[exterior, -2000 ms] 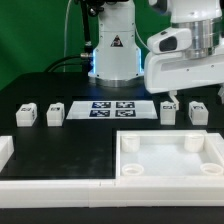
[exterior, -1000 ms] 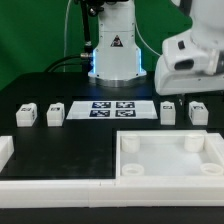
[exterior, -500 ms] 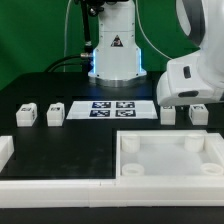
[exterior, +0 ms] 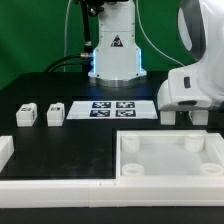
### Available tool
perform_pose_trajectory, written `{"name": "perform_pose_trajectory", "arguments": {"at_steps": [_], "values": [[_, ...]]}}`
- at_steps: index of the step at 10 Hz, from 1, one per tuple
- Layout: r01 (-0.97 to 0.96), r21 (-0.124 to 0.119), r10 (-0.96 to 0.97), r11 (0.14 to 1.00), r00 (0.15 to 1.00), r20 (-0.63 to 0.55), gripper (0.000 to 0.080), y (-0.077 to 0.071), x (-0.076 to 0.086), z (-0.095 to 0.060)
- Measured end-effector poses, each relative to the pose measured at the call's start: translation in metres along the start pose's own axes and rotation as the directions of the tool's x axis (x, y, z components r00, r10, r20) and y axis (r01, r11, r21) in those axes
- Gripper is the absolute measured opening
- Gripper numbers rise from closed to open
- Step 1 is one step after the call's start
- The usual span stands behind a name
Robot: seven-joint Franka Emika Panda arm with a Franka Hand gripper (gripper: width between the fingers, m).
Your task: Assemble one leg
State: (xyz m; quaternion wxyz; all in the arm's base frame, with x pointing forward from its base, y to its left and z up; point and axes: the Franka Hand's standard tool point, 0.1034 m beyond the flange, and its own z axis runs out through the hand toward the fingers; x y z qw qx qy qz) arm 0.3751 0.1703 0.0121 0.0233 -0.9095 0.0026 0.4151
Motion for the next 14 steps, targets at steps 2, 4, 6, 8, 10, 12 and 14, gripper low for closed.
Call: {"name": "perform_pose_trajectory", "arguments": {"at_steps": [2,4,6,8,10,12,14], "values": [[0.001,0.000,-0.001,1.000,1.000,0.002,0.0649,0.0003,-0.0002,0.0017],[0.002,0.000,-0.002,1.000,1.000,0.002,0.0540,0.0003,-0.0002,0.0017],[0.002,0.000,-0.002,1.000,1.000,0.002,0.0397,0.0003,-0.0002,0.0017],[0.002,0.000,-0.002,1.000,1.000,0.002,0.0291,0.0003,-0.0002,0.0018],[0.002,0.000,-0.002,1.000,1.000,0.002,0.0291,0.0003,-0.0002,0.0018],[0.002,0.000,-0.002,1.000,1.000,0.002,0.0291,0.0003,-0.0002,0.0018],[0.005,0.002,-0.005,1.000,1.000,-0.002,0.0291,0.0007,0.0006,-0.0015]]}}
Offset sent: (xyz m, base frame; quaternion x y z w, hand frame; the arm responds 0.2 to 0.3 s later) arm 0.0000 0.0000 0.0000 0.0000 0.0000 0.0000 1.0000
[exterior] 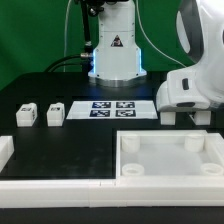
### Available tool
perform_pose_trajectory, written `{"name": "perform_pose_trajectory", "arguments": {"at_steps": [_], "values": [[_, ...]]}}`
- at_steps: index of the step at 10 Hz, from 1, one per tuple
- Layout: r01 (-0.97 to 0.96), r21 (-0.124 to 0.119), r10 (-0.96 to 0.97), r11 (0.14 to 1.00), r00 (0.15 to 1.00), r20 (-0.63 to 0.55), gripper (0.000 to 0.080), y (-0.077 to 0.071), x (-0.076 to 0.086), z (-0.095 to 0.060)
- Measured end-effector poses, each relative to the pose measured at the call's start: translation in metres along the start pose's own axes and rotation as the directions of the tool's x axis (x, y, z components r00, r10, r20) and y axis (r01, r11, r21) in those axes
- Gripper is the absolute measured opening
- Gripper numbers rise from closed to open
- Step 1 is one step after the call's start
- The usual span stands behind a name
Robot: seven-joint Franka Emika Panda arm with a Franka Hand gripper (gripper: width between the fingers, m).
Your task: Assemble one leg
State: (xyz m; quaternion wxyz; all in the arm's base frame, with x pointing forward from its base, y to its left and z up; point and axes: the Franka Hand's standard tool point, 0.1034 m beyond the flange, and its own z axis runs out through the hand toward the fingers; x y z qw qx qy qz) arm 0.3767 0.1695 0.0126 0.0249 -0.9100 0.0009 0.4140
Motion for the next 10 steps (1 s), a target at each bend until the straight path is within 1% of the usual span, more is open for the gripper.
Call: {"name": "perform_pose_trajectory", "arguments": {"at_steps": [1,2,3,4,5,7,8,9,10], "values": [[0.025,0.003,-0.025,1.000,1.000,-0.016,0.0291,0.002,-0.001,-0.018],[0.047,0.008,-0.046,0.999,0.999,-0.022,0.0291,0.004,-0.007,-0.047],[0.072,0.018,-0.071,0.997,0.997,-0.035,0.0291,0.008,-0.009,-0.069],[0.092,0.030,-0.088,0.995,0.987,-0.136,0.0292,0.014,-0.006,-0.098],[0.105,0.033,-0.093,0.994,0.963,-0.254,0.0292,0.021,-0.007,-0.122],[0.116,0.026,-0.093,0.993,0.894,-0.438,0.0292,0.027,-0.009,-0.164],[0.118,0.024,-0.090,0.993,0.859,-0.504,0.0292,0.027,-0.015,-0.193],[0.121,0.019,-0.083,0.992,0.778,-0.622,0.0292,0.023,-0.011,-0.210],[0.117,0.013,-0.076,0.993,0.723,-0.687,0.0292,0.025,-0.010,-0.206]]}}
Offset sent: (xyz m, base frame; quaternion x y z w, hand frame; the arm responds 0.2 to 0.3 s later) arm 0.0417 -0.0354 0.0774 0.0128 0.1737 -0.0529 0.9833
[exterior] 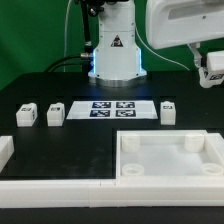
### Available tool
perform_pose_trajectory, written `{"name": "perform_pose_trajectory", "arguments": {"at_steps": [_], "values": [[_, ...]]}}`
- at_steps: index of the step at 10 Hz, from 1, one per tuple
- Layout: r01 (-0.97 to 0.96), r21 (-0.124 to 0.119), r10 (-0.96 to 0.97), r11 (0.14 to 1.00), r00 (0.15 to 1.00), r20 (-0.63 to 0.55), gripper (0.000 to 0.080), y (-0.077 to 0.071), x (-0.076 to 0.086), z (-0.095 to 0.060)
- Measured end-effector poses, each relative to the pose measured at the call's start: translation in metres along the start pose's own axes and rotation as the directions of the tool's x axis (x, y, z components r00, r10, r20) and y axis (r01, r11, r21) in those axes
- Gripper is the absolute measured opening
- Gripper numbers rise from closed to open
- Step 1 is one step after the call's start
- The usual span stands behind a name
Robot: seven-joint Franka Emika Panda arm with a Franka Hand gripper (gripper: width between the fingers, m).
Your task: Assemble one leg
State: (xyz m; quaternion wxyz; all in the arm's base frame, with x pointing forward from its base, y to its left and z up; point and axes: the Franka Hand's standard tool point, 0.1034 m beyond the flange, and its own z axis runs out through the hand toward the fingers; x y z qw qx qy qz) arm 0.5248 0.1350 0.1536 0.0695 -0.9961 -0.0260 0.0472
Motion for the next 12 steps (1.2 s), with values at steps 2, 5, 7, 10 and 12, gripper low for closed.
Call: {"name": "perform_pose_trajectory", "arguments": {"at_steps": [2,5,7,10,12], "values": [[0.008,-0.009,-0.010,1.000,0.979,-0.204,0.0292,0.0016,0.0034,-0.0003],[0.021,-0.013,-0.024,1.000,0.956,-0.293,0.0292,0.0042,0.0074,0.0022],[0.021,-0.013,-0.024,1.000,0.956,-0.293,0.0292,0.0042,0.0074,0.0022],[0.021,-0.013,-0.024,1.000,0.956,-0.293,0.0292,0.0042,0.0074,0.0022],[0.021,-0.013,-0.024,1.000,0.956,-0.293,0.0292,0.0042,0.0074,0.0022]]}}
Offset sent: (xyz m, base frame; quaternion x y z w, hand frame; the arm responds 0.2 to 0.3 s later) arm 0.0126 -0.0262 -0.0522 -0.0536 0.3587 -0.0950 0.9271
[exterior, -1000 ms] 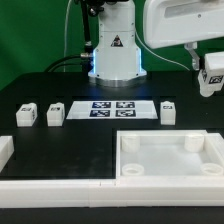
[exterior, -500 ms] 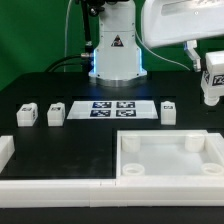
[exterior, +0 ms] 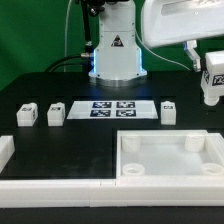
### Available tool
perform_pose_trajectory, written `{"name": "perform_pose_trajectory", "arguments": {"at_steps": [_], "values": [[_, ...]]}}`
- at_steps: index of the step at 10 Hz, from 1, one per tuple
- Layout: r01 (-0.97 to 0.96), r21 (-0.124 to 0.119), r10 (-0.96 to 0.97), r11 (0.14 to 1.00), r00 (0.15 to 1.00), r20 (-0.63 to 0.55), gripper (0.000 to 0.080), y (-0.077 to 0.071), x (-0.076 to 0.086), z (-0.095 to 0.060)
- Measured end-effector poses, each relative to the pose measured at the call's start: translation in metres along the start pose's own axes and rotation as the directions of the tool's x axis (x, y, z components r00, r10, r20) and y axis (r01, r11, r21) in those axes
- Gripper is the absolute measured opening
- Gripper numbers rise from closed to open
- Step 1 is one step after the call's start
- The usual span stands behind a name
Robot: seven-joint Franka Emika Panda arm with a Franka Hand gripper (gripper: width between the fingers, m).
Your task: Assemble one leg
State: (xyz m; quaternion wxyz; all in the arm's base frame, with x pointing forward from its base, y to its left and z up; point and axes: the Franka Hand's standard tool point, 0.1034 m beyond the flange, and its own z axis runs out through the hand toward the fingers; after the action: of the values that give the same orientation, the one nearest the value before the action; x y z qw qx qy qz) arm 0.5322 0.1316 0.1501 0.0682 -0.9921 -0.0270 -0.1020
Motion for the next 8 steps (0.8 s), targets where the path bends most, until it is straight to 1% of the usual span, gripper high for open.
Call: {"name": "perform_pose_trajectory", "arguments": {"at_steps": [1,2,3,4,5,6,7,8], "values": [[0.000,0.000,0.000,1.000,1.000,0.000,0.0292,0.000,0.000,0.000],[0.007,0.001,-0.007,1.000,0.997,-0.079,0.0292,0.002,0.012,-0.003],[0.065,-0.010,-0.065,0.998,0.994,-0.091,0.0292,0.014,0.024,-0.007],[0.081,-0.027,-0.085,0.996,0.975,-0.207,0.0292,0.027,0.056,-0.015],[0.105,-0.053,-0.116,0.993,0.940,-0.321,0.0292,0.036,0.075,-0.018],[0.110,-0.074,-0.131,0.991,0.900,-0.417,0.0292,0.041,0.084,-0.019],[0.108,-0.091,-0.139,0.990,0.860,-0.491,0.0292,0.044,0.092,-0.021],[0.105,-0.093,-0.138,0.990,0.847,-0.514,0.0292,0.046,0.088,-0.008]]}}
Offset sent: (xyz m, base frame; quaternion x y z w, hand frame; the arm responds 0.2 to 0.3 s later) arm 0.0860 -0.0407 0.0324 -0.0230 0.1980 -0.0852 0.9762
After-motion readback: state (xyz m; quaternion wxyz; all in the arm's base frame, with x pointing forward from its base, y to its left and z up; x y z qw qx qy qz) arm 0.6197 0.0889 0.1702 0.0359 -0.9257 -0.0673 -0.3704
